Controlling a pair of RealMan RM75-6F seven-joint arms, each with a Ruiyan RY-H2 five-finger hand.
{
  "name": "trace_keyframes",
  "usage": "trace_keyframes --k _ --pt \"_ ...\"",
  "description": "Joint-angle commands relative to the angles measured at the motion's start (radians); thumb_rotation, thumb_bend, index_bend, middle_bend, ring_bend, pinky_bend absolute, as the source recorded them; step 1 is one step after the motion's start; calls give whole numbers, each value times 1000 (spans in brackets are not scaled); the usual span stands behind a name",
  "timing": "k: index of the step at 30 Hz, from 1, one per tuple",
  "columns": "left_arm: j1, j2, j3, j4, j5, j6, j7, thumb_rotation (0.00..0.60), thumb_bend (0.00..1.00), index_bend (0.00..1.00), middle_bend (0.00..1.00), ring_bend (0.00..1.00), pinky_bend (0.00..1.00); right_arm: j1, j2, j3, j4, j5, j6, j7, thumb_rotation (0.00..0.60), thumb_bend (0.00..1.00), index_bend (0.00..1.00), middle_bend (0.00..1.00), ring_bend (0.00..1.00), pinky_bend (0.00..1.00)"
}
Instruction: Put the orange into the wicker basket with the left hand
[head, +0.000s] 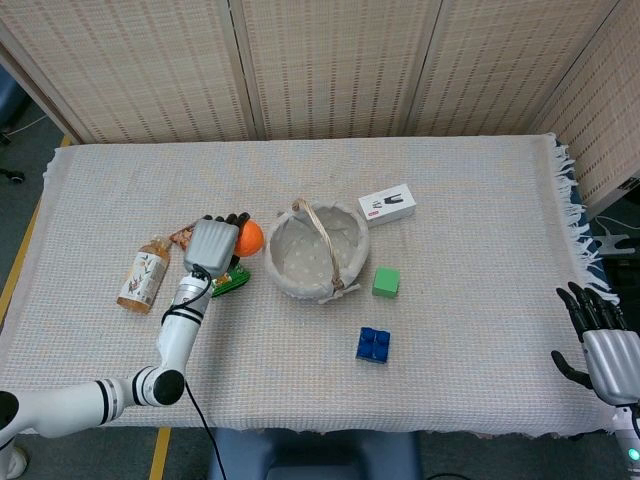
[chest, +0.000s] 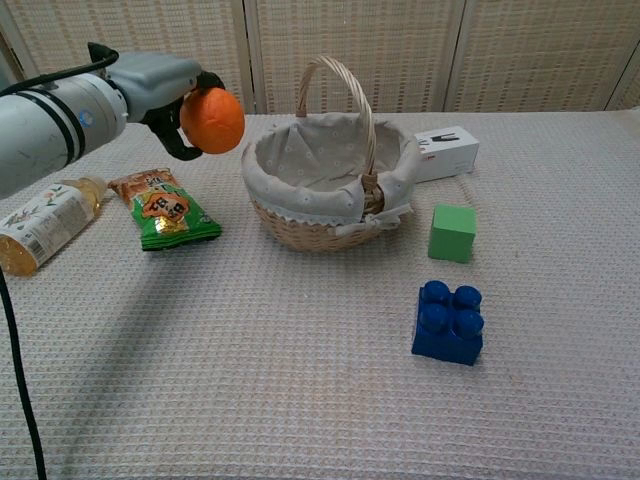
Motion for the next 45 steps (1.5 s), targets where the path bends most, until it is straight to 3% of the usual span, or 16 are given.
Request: trace_keyframes --k 1,9,15,20,28,34,38,45 --pt "-8 22 7 1 -4 9 17 600 335 324 318 429 436 2 0 -3 -1 0 -5 -5 600 171 0 0 0 130" --pt "-24 66 -50 -103 -108 5 -32 600 334 324 316 429 436 4 -5 -2 -2 4 -8 -14 600 171 0 0 0 130" --pt "-42 60 -129 -207 -275 -15 -134 600 348 342 317 429 434 3 -3 -6 -1 -2 -5 -10 600 170 0 0 0 130" --pt "-63 0 -146 -226 -276 44 -207 600 363 368 318 429 433 3 -2 -4 0 0 -3 -1 600 171 0 0 0 130" --pt "-90 -104 -126 -178 -233 118 -266 600 376 381 316 430 432 3 1 -5 3 -4 -1 8 600 170 0 0 0 131" --pt "-124 -182 -72 -93 -152 200 -209 600 381 396 304 429 430 3 6 -5 3 -5 0 17 600 170 0 0 0 132" --pt "-131 -217 -41 -48 -92 233 -185 600 382 266 278 428 418 3 8 -6 5 -9 1 23 600 170 0 0 0 132" --pt "-124 -215 -60 -85 -124 220 -157 600 357 62 219 399 376 3 10 -5 6 -8 4 31 600 170 0 0 0 133"
